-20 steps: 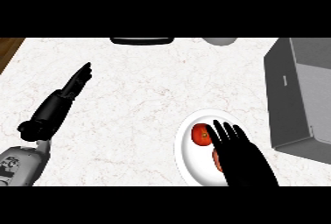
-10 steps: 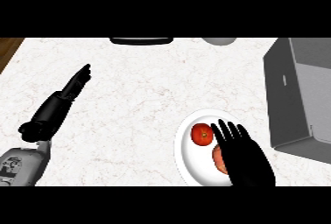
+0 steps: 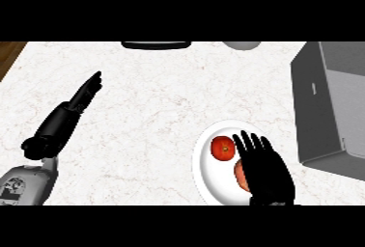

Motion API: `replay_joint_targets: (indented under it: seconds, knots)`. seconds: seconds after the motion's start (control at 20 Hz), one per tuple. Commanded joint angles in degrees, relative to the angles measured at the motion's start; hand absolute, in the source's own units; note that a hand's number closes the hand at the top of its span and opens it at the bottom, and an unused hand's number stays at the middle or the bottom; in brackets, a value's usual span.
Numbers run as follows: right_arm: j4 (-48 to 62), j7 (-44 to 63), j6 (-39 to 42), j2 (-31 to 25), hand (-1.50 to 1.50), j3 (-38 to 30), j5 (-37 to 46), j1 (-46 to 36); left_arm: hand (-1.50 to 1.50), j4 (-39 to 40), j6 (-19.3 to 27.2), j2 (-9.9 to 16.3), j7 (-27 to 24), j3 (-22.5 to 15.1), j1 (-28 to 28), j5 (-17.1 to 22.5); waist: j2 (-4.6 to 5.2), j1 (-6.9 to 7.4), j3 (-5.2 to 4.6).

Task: Pick the squash from the plate and place it in the cardboard box

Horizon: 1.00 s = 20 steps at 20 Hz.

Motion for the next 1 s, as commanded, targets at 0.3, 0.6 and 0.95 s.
replay_joint_targets:
  seconds: [0.3,0.6,0.95]
  knots:
    - [3.0,-4.5,-0.4,1.9,-1.50,-3.0,4.5,3.4,0.00,-1.2,-2.1,-3.3,1.1,2.4,-0.5,-2.9,-0.02,-0.03,-0.01]
    - [10.4,-16.2,-7.2,-0.2,1.50,-0.7,7.1,2.4,0.00,1.2,-3.0,-3.2,-0.1,3.3,-1.5,-4.1,0.02,0.04,0.01]
    - [11.4,-23.0,-14.4,-2.8,1.50,-2.7,13.3,1.2,0.00,-0.9,-3.4,-5.2,-0.3,3.3,1.4,-4.9,-0.02,0.07,0.00]
